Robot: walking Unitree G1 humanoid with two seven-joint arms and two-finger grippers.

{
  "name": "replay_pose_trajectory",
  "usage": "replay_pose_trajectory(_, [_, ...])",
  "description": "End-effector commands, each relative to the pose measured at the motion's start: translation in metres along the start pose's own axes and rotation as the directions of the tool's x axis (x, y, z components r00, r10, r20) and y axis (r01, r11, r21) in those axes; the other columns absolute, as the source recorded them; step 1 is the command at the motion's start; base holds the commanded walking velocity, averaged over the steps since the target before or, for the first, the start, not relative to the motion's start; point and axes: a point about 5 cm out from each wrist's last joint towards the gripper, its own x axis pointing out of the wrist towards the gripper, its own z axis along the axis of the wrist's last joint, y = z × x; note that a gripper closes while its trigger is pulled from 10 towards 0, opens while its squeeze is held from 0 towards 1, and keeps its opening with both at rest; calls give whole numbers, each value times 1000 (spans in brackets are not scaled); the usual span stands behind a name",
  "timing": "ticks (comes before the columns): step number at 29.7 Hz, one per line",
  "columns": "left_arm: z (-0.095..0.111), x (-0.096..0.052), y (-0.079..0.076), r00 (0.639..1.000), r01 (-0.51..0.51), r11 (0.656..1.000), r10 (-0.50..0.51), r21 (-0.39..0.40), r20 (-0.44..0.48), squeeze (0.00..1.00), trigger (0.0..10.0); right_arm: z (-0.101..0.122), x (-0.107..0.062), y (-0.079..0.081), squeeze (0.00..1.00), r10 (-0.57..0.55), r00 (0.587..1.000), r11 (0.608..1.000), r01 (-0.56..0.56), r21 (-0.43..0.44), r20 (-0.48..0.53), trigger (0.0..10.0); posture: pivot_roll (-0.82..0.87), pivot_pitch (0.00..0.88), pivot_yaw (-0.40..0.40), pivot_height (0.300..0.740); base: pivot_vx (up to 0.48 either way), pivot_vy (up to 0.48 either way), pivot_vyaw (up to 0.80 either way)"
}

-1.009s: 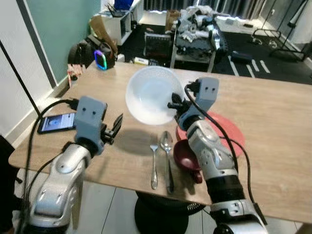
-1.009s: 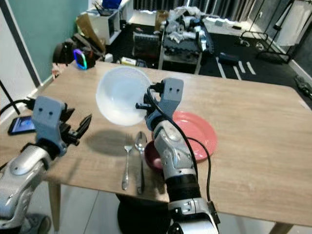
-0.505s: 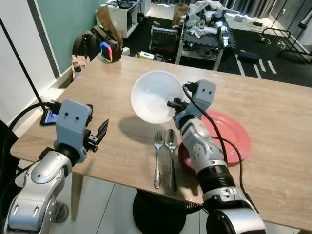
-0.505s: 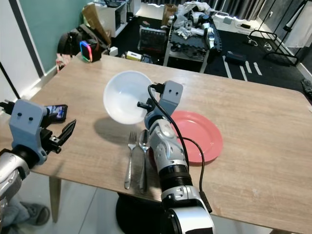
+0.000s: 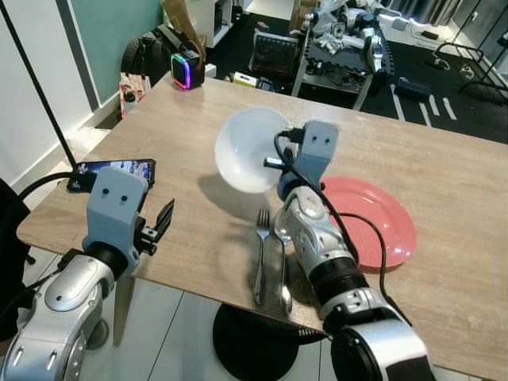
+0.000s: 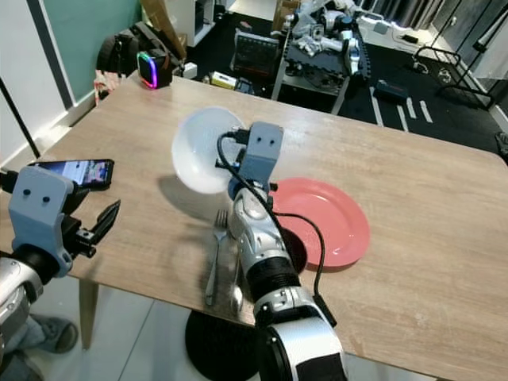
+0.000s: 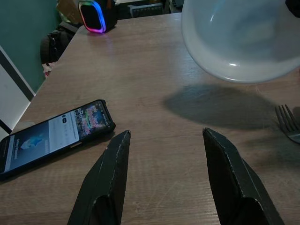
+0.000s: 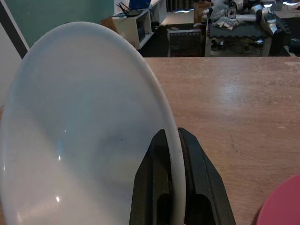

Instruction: Setting the table

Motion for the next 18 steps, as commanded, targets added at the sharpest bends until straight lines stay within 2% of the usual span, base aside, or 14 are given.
replay_pose_trajectory(1, [0, -2, -3, 1000, 4, 1000, -4, 1, -8, 0, 10000, -4, 1, -5, 180, -17, 1000, 999, 17, -28, -6, 10000, 310, 105, -50, 740, 0, 0, 0])
replay_pose_trajectory(2, [0, -2, -3, 1000, 4, 1000, -4, 1, -8, 0, 10000, -4, 1, -5, 180, -17, 1000, 999, 17, -28, -6, 10000, 310, 105, -50, 740, 0, 0, 0])
replay_pose_trajectory(3, [0, -1, -4, 1000, 3, 1000, -3, 0, -11, 0, 10000, -5, 2, -6, 267, -21, 1000, 998, 21, -55, -2, 10000, 308, 104, -49, 740, 0, 0, 0])
replay_pose_trajectory(8, [0, -1, -4, 1000, 2, 1000, -2, -1, -13, 0, 10000, -8, 1, -8, 247, -29, 1000, 995, 28, -91, -4, 10000, 307, 103, -50, 740, 0, 0, 0])
replay_pose_trajectory(15, [1, 0, -3, 1000, -2, 1000, 2, -4, -13, 0, 10000, -11, 2, -10, 271, -37, 999, 991, 37, -128, -2, 10000, 306, 101, -50, 740, 0, 0, 0])
replay_pose_trajectory(16, [1, 0, -3, 1000, -2, 1000, 2, -5, -13, 0, 10000, -12, 2, -10, 361, -37, 999, 991, 36, -132, -4, 10000, 304, 103, -49, 740, 0, 0, 0])
replay_pose_trajectory(18, [1, 0, -3, 1000, -2, 1000, 2, -5, -13, 0, 10000, -12, 2, -10, 361, -37, 999, 991, 36, -132, -4, 10000, 304, 103, -49, 740, 0, 0, 0])
